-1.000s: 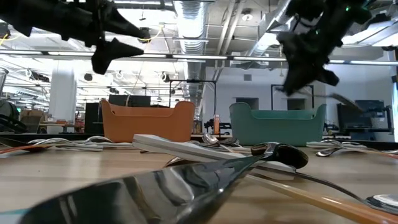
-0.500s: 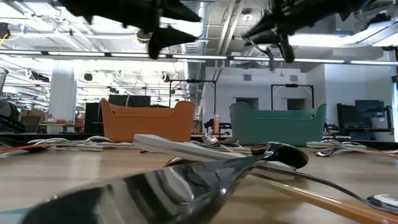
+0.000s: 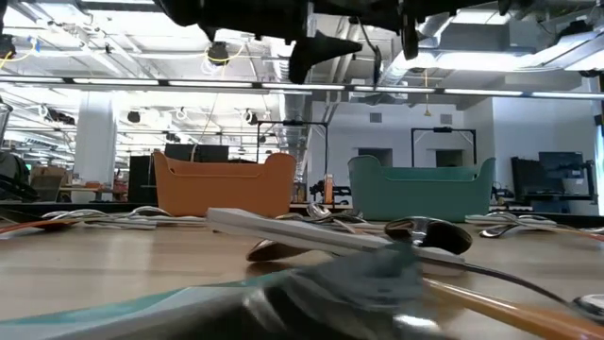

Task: Sort silverware by color (type)
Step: Put the black spoon into the blue bin

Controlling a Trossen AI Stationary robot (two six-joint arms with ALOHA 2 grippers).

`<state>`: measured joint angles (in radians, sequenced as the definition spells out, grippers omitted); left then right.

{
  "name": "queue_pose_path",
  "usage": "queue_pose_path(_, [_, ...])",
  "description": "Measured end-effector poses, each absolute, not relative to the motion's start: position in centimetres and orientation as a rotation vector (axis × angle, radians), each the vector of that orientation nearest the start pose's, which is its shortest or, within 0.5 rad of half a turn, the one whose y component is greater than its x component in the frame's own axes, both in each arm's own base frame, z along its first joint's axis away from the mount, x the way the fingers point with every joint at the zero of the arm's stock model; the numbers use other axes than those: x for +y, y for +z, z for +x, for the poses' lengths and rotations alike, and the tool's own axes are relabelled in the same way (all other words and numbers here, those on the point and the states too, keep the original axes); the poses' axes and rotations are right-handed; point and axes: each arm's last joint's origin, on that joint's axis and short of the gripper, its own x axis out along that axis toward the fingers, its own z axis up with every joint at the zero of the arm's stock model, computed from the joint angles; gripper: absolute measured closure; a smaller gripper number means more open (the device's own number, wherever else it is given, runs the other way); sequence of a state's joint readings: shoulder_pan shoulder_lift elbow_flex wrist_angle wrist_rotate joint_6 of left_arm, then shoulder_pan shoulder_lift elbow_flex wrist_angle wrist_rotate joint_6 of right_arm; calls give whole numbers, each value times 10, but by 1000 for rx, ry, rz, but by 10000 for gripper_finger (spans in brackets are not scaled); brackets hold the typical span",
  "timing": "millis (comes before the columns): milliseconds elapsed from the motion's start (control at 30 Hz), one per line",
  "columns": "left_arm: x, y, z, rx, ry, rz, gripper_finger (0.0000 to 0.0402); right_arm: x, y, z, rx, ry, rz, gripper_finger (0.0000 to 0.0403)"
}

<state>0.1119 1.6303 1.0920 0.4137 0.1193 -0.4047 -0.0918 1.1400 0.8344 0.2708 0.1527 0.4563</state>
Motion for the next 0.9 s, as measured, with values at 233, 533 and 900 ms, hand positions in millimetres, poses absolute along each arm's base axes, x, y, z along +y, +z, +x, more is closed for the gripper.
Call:
queue_pose_path(233, [43,281,370,119,9,-370,232,-25,328,264,-19,-236,425,339])
queue_pose_path(533, [42,281,370,128,-45,-313,386,-25,334,263,-54,-217,410,339])
queue_pose_path(900, [50,279,367,165,-19,-336,399,-34,330,256,3,-278,452,251])
